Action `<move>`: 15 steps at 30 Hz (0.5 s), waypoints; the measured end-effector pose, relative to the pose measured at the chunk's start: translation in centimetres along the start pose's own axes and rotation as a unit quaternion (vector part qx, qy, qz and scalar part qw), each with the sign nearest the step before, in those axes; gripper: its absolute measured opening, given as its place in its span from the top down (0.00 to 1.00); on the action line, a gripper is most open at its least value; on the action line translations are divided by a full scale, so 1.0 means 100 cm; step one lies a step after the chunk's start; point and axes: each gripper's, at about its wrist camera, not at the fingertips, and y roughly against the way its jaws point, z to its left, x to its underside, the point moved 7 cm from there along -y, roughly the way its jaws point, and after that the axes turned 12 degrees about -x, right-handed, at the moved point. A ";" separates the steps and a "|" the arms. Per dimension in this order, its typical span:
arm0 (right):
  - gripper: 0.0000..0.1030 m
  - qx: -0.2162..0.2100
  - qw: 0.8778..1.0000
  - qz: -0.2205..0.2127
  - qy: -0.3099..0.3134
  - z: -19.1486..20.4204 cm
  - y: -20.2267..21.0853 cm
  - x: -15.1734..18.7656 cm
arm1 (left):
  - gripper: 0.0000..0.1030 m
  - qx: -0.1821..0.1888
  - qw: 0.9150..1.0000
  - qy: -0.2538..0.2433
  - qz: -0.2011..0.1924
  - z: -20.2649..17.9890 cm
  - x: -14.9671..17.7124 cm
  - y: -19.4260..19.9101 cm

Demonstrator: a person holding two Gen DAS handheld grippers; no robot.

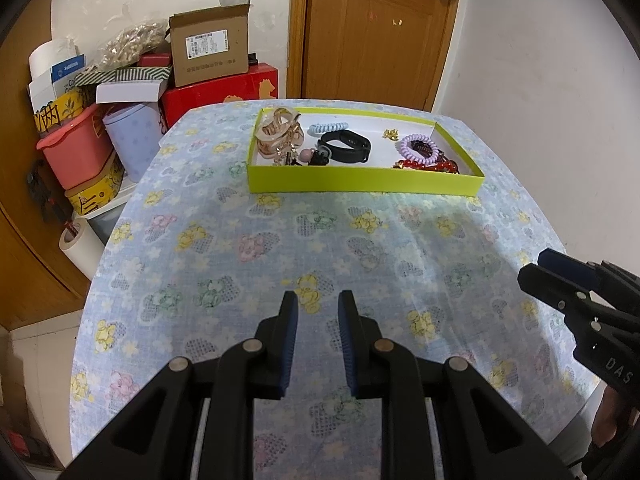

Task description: Organize jewelry

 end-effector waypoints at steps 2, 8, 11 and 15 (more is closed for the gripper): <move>0.62 0.000 1.000 0.000 0.000 0.000 0.000 0.000 | 0.79 0.000 1.000 0.000 0.000 -0.001 0.000 0.000; 0.62 0.001 1.000 0.001 0.000 0.000 0.000 0.000 | 0.79 -0.002 1.000 0.000 -0.001 -0.001 0.000 -0.001; 0.62 0.000 1.000 0.000 0.001 0.000 0.000 0.000 | 0.79 0.000 1.000 0.000 0.000 -0.001 0.000 -0.001; 0.62 0.000 1.000 0.001 0.001 -0.001 -0.001 0.000 | 0.79 0.002 1.000 0.003 0.001 0.000 0.001 -0.003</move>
